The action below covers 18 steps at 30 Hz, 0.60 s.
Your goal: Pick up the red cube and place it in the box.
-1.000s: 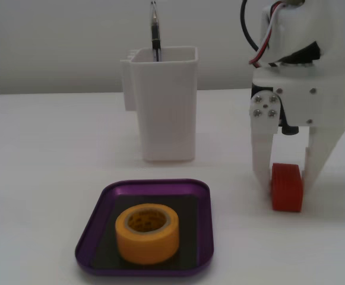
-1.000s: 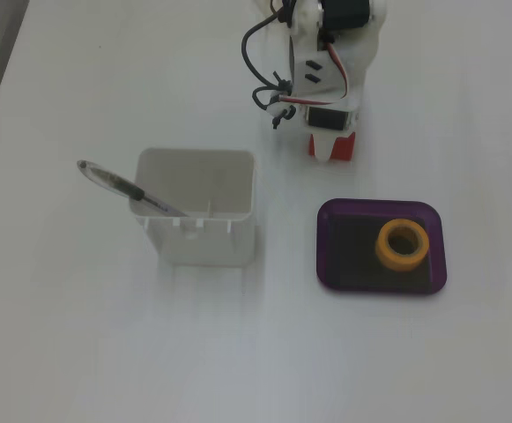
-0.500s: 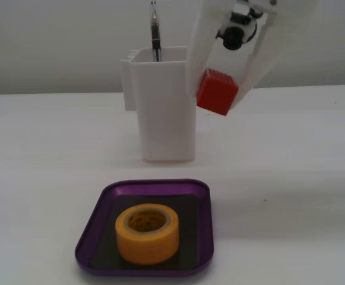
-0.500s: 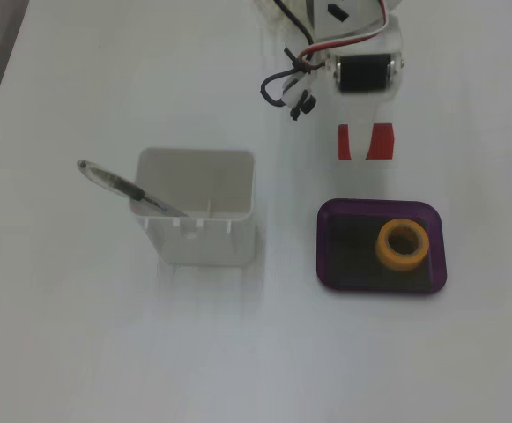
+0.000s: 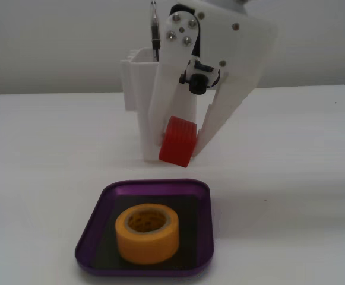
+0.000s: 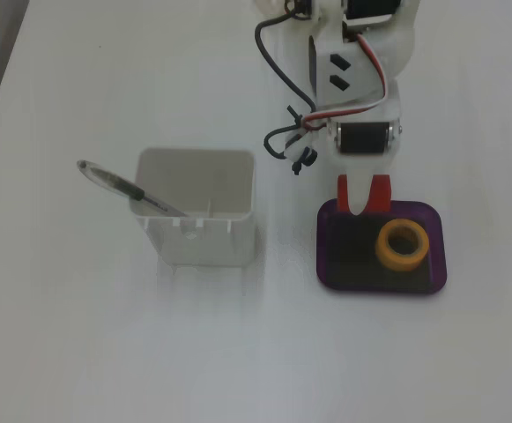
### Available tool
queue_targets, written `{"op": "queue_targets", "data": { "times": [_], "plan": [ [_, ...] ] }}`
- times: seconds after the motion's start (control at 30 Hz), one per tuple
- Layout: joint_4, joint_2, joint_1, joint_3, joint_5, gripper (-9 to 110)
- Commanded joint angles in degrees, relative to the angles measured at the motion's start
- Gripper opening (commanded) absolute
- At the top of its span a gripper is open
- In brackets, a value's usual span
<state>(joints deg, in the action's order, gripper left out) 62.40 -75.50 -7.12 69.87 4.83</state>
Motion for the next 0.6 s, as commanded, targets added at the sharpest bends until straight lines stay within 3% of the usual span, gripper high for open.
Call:
{"op": "queue_targets", "data": {
  "times": [0.0, 0.57],
  "plan": [
    [-0.09, 1.14, -0.26, -5.36, 0.26, -1],
    [-0.18, 9.84, -0.18, -6.24, -0.35, -1]
  ]
}}
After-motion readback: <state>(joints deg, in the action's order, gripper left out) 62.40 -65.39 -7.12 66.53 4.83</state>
